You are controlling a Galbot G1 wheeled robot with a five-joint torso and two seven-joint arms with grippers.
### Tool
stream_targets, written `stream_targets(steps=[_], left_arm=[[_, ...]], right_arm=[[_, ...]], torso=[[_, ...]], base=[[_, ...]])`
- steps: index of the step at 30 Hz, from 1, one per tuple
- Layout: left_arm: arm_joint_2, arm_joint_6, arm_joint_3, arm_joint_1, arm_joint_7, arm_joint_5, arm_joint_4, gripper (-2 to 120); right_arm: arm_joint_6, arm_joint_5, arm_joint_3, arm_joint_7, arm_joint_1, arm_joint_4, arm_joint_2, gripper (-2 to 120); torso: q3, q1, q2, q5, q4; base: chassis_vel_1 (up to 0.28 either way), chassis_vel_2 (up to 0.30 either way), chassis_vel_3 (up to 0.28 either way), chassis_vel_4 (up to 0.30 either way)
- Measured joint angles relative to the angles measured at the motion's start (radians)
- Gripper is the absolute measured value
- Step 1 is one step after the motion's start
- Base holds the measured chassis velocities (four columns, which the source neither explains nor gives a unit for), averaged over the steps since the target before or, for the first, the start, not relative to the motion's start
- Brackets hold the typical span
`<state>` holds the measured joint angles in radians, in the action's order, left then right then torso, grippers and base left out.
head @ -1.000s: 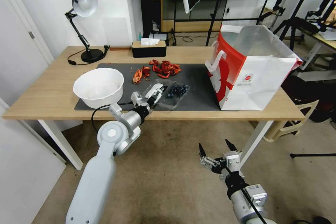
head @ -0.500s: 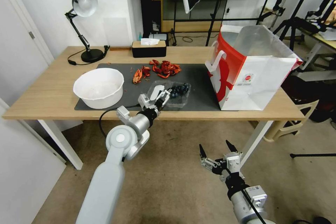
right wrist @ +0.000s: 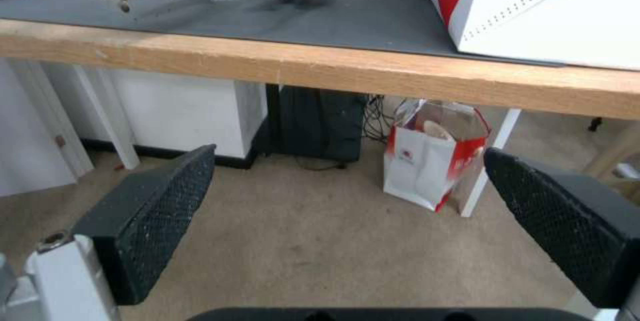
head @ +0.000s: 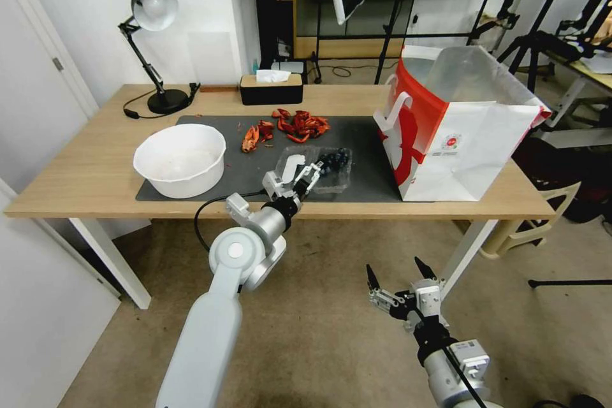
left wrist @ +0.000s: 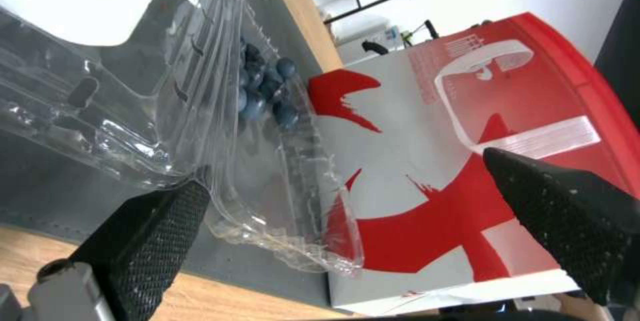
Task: Close the takeout container lid, then place the container into the takeout bag.
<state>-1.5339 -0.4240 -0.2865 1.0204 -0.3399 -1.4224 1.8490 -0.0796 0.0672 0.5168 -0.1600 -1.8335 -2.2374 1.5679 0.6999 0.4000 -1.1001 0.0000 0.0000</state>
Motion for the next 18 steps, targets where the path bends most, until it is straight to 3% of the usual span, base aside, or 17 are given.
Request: stream_targets(steps=[18], left_arm=[[0.007,0.002,0.011,0.004,-0.001,0.016,-0.003,100]], right_arm=[[0.010,0.010,-0.004,0.000,-0.013,-0.003,0.008,100]], torso=[[0.000,0.000,0.000,-0.0001,0.0001]], base=[[0.000,0.000,0.000,0.000]])
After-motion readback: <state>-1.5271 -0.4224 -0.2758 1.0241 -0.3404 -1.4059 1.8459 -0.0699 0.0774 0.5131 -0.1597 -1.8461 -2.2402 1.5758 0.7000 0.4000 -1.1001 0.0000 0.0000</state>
